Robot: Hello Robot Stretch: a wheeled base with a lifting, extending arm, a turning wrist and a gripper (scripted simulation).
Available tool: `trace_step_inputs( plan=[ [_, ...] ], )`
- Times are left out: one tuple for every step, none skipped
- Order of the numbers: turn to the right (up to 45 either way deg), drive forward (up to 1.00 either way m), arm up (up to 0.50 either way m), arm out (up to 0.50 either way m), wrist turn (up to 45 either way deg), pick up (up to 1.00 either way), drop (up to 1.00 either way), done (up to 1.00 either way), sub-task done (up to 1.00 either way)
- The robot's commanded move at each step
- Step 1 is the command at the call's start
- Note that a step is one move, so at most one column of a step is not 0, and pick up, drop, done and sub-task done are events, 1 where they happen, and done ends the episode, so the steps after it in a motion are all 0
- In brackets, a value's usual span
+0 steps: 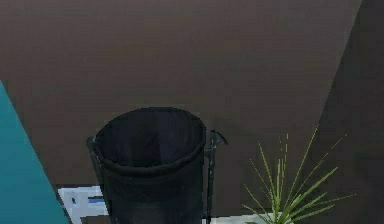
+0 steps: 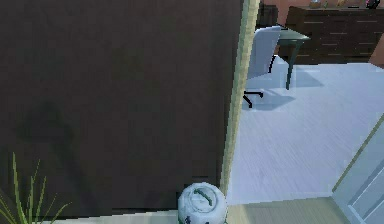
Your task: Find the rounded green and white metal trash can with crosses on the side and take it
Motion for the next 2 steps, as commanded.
trace_step_inputs(
  plan=[
    [0.0,0.00,0.00,0.00,0.0,1.00,0.00,0.00,0.00],
    [0.0,0.00,0.10,0.00,0.0,0.00,0.00,0.00,0.00]
  ],
)
